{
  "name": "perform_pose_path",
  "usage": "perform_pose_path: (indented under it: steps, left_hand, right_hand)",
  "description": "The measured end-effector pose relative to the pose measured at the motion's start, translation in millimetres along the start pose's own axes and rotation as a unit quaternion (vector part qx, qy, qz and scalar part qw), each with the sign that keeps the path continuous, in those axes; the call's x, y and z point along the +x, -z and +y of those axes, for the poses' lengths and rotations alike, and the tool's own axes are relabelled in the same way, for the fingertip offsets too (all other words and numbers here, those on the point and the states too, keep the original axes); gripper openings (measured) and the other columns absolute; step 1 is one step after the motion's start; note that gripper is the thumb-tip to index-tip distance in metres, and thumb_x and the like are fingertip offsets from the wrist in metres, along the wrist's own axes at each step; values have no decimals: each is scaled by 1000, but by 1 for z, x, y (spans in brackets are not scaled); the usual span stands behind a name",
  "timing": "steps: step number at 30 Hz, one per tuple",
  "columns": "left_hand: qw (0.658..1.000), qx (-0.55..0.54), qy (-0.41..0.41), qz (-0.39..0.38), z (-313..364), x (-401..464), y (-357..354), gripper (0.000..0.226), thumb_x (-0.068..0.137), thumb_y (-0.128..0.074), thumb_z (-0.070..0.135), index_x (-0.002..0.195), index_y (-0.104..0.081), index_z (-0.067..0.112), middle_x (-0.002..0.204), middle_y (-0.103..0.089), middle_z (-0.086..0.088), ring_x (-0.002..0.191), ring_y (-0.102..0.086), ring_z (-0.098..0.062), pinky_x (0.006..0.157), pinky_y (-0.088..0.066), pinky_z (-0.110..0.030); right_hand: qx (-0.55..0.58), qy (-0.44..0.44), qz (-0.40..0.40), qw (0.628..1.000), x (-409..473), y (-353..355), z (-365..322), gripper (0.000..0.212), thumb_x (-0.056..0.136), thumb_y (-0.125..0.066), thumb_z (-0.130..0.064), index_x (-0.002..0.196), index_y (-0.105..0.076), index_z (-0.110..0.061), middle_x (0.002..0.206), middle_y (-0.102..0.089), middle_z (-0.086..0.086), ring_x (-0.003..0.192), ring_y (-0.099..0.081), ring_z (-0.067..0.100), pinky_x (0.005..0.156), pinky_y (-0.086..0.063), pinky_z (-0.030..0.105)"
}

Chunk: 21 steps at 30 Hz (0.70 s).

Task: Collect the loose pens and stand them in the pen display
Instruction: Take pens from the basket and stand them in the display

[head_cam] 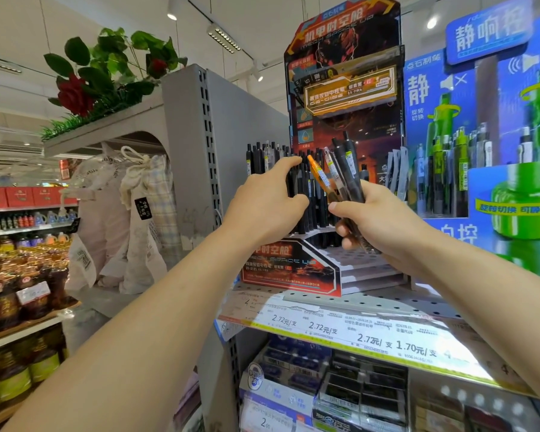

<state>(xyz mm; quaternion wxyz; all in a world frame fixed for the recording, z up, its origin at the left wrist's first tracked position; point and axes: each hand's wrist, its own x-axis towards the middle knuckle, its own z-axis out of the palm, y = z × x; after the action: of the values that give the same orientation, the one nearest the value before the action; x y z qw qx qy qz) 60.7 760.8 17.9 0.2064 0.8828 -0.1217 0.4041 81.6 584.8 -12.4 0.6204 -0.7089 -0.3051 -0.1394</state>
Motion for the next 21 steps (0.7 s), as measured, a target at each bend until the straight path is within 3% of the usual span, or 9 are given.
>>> perform_pose_path:
  steps: [3,7,12,15,17,21]
  left_hand:
    - [999,-42,-1,14,-1,-3,-3,64,88,-54,33,148,-35,42,58,-65,7,62,-62,-7,67,-51,-31]
    - [977,-198,16,74,-5,-15,-13,50,93,-58,32,142,-50,35,75,-71,5,67,-63,-5,63,-46,-18]
    - [959,-258,26,112,-2,-27,-20,35,95,-64,35,129,-56,34,81,-72,8,67,-67,-12,66,-53,-29]
    - [950,-288,42,110,3,-31,-19,22,93,-67,32,113,-57,36,84,-72,7,69,-70,-11,67,-58,-33]
    - [931,-345,70,97,4,-32,-16,19,92,-69,26,105,-58,33,88,-73,5,76,-72,-9,68,-58,-33]
    - [875,-465,93,102,2,-33,-12,17,93,-68,12,104,-59,21,84,-72,4,82,-75,-13,67,-57,-22]
  right_hand:
    - [3,-5,-20,1000,-1,-1,0,15,102,-59,-11,108,-65,-23,76,-54,0,54,-56,7,54,-53,24]
    - [34,-14,-92,995,-5,-4,-2,17,101,-59,-9,115,-67,-16,70,-57,-1,56,-58,12,56,-55,27]
    - [27,-16,-122,992,-9,-6,-4,11,101,-58,-7,111,-64,-6,80,-68,2,54,-58,16,55,-56,30]
    - [22,-17,-127,991,-10,-4,-6,12,102,-58,-10,112,-65,-11,79,-68,1,54,-59,16,54,-55,29]
    - [20,-16,-132,991,-11,-4,-7,15,103,-58,-11,115,-66,-14,79,-67,2,53,-58,16,52,-53,27]
    - [20,-13,-132,991,-10,-5,-7,19,104,-55,-15,117,-66,-23,75,-66,-1,51,-57,16,49,-50,25]
